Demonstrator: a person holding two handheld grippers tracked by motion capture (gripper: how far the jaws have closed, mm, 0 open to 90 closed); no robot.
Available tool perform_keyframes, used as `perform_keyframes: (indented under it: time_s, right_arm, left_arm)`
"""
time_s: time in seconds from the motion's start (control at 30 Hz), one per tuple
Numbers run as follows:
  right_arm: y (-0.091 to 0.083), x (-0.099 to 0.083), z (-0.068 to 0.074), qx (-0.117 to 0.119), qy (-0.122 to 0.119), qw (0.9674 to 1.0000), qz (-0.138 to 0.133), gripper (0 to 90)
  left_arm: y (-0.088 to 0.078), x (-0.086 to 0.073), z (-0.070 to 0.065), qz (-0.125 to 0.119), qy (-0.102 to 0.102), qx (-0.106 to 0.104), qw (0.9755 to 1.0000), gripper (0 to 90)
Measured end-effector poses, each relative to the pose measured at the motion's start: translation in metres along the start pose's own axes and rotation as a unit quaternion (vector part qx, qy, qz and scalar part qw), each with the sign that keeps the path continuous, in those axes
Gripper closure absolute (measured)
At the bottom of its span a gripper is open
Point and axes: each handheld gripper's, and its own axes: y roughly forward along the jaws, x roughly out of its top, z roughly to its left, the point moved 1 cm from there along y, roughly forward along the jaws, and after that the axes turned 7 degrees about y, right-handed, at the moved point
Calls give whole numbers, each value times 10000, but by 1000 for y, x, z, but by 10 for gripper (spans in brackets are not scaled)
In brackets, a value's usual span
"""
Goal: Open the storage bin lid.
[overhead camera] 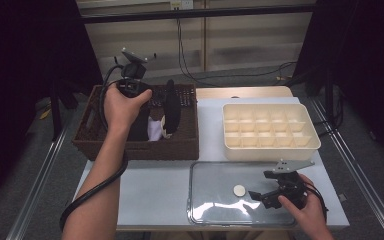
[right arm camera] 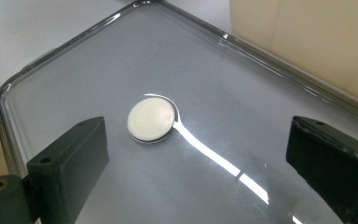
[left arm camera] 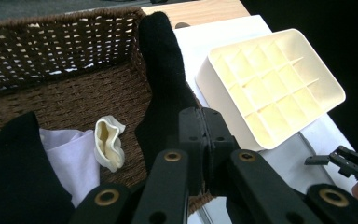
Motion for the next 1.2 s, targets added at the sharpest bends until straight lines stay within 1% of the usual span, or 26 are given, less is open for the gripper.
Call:
perform_keyframes:
  time_s: [0.03,0.13,0.17,0.27,0.33,0.37,0.53,0.6,0.63,0.67,0.7,0.8,0.83,0.87,0.9,1.0,1.03,1.1,1.2]
  right_arm:
    - [0,0,0,13,12,10000,2,50]
    - [0,0,0,9,8,10000,1,50]
    - [-1,0,0,-4,15,10000,-14,50]
    - [-2,0,0,-8,-10,10000,-10,50]
    - [-2,0,-1,4,-12,10000,-11,49]
    - [-2,0,0,4,-12,10000,-13,48]
    - [-3,0,0,21,15,10000,-25,48]
    - [-3,0,1,4,9,10000,-39,48]
    - [-3,0,1,4,3,10000,-34,48]
    - [-3,0,1,4,3,10000,-34,48]
    - [-3,0,1,22,3,10000,-27,48]
    - [-2,0,1,12,-7,10000,-17,48]
    - [-2,0,1,11,-22,10000,-19,48]
    - [-2,0,1,11,-22,10000,-19,48]
    - [-2,0,1,27,-22,10000,-22,48]
    - [-2,0,1,27,-11,10000,-22,48]
    - [-2,0,1,13,-10,10000,-13,48]
    - [-2,0,1,33,-12,10000,0,48]
    - [-2,-1,2,26,-4,10000,7,48]
  left_arm:
    - [-2,1,-3,-25,-10,-56,10000,880]
    - [-7,1,-8,-4,48,-103,9999,881]
    - [-10,0,-11,-26,18,-147,9999,881]
    - [-12,-1,-13,-17,47,-166,9999,881]
    - [-14,-2,-16,-69,5,-216,9997,881]
    - [-16,-3,-18,-26,68,-250,9997,881]
    - [-19,-5,-24,-70,54,-323,9994,881]
    - [-20,-6,-26,-118,10,-330,9994,881]
    - [-21,-7,-27,-90,42,-348,9993,880]
    - [-22,-8,-27,-99,66,-347,9993,880]
    - [-21,-10,-28,-131,20,-392,9991,881]
    - [-19,-14,-30,-97,49,-439,9990,881]
    - [-18,-16,-32,-91,53,-518,9986,881]
    - [-18,-16,-32,-91,53,-518,9986,881]
    - [-19,-17,-33,-50,111,-517,9986,881]
    - [-19,-19,-36,-60,138,-534,9985,881]
    - [-19,-20,-37,-57,160,-578,9982,880]
    - [-19,-21,-39,-85,135,-593,9981,880]
    - [-20,-23,-42,-69,155,-634,9978,880]
